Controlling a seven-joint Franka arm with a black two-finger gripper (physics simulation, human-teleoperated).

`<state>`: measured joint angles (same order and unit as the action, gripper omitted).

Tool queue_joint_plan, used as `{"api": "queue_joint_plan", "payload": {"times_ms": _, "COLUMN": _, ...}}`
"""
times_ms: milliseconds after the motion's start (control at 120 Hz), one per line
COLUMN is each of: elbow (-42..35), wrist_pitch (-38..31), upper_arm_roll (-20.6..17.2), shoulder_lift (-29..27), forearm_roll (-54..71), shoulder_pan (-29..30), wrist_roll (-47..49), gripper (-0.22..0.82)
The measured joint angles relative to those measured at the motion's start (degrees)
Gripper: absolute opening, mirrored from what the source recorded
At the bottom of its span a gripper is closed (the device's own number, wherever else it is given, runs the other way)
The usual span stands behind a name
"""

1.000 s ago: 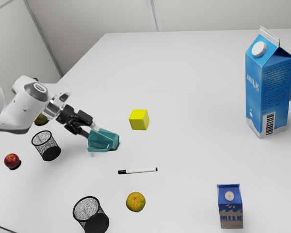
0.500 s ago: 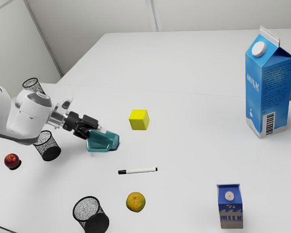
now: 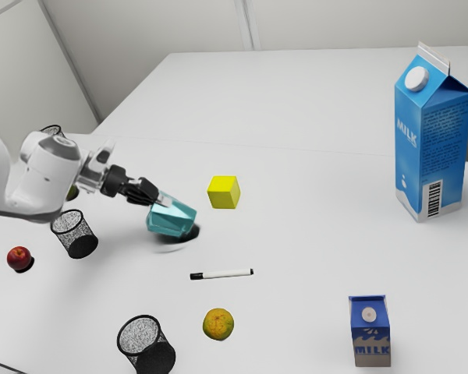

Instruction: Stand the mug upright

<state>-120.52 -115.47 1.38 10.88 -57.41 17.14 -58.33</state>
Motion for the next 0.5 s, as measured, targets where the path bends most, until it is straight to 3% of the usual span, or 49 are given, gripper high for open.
{"api": "queue_joint_plan", "payload": {"times_ms": 200, "elbow": 0.1, "wrist_pitch": -0.1, "upper_arm_roll": -0.2, "shoulder_lift": -5.0, "forearm_roll": 3.6, "shoulder_pan": -1.5, "wrist_roll": 0.4, "gripper": -0.16}}
{"api": "queue_joint_plan", "payload": {"times_ms": 500, "elbow": 1.3, "wrist_pitch": -0.2, "upper_arm_roll": -2.0, "shoulder_lift": -10.8, "forearm_roll": 27.6, "shoulder_pan": -6.6, "wrist_roll": 11.3, "gripper": -0.18}}
